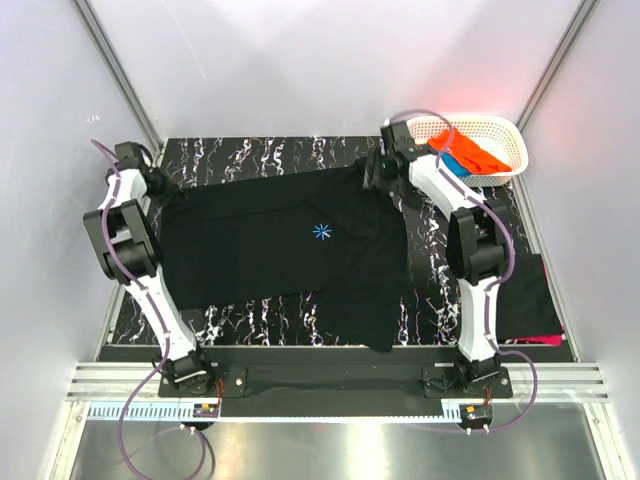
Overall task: Fold and stack the t-shirts
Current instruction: Flatten the tshirt out
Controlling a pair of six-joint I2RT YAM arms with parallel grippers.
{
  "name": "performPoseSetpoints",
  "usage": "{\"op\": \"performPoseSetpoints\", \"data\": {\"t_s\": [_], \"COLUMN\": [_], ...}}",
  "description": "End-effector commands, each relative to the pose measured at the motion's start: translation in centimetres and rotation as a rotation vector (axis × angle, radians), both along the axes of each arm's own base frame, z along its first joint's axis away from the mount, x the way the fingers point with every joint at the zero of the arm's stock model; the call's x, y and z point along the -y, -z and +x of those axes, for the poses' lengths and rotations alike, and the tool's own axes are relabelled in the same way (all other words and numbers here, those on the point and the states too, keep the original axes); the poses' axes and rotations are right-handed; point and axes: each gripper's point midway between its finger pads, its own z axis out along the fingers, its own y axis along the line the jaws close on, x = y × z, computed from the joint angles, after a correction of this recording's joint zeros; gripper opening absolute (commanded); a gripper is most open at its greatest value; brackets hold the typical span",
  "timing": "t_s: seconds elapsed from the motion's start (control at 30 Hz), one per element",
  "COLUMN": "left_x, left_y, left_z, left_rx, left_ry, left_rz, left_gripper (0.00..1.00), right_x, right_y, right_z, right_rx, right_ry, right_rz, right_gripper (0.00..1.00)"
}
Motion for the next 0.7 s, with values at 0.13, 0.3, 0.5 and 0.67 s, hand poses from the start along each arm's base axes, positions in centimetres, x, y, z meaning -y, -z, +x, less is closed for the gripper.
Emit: {"op": "performPoseSetpoints", "data": {"t_s": [0.13, 0.3, 0.5, 0.67], "left_x": [2.2, 2.1, -1.1, -1.0], "left_y": [-1.2, -1.8, -2.6, -2.0], "left_z": [-2.4, -5.1, -7.8, -8.2], "left_rx": [-0.004, -0.034, -0.033, -0.022], "left_ry": [0.039, -0.018, -0.126, -0.085], "left_rz": [0.001, 0.03, 0.032, -0.044], "left_gripper": [0.27, 0.3, 0.34, 0.33], "right_x": [0.8, 0.1, -1.2, -1.1], "right_y": [-2.4, -3.2, -3.3, -2.4], "right_z": [7.8, 8.4, 2.8, -2.7], "right_rx": [0.131, 0.134, -0.016, -0.119], "right_ry": [0.007, 0.022, 0.041, -0.033], "right_rz": [-0.123, -0.086, 0.063, 0.092], "right_gripper": [0.62, 0.59, 0.59, 0.6]}}
